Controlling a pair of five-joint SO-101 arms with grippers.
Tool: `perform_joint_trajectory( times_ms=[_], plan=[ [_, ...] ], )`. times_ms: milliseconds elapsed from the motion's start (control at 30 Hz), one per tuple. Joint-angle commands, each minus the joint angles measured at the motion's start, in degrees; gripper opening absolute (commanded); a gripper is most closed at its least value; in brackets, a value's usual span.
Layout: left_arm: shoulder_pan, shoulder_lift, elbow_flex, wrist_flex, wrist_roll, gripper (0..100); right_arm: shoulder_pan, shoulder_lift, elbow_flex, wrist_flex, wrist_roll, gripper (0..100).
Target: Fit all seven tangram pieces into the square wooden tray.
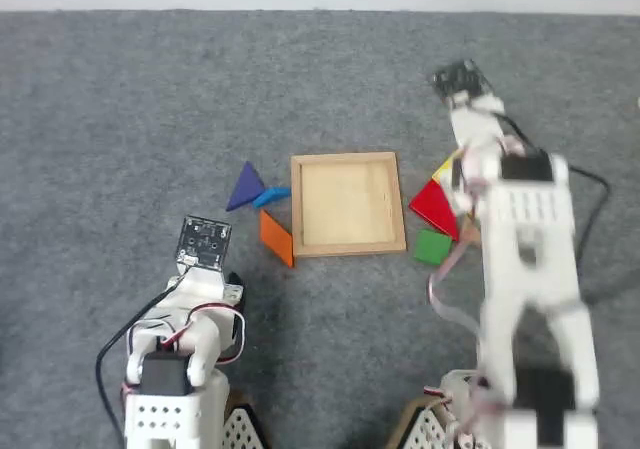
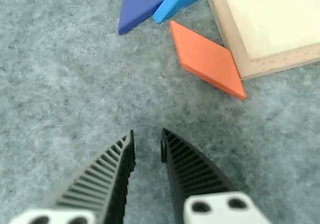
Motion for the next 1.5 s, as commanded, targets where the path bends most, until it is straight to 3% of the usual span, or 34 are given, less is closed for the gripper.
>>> perform_joint_trajectory(
  times_ms=[0,400,733,1033,1200,1467],
  plan=[
    [0.3,-1.1,-0.2,0.4,0.3,8,-3.0,14.3,-13.5,-1.2,1.1,24.9],
    [0.3,-1.1,-0.2,0.4,0.3,8,-3.2,39.5,-31.2,-4.7,-9.0,25.1],
    [0.3,-1.1,-0.2,0.4,0.3,8,2.6,45.7,-34.6,-3.8,-7.7,25.0],
    [0.3,-1.1,-0.2,0.4,0.3,8,3.4,46.3,-34.5,1.0,-8.0,24.8],
    [0.3,-1.1,-0.2,0.4,0.3,8,4.1,46.7,-34.5,4.3,-11.8,24.7],
    [0.3,-1.1,-0.2,0.4,0.3,8,5.9,46.8,-34.5,4.4,-14.3,4.7]
  ],
)
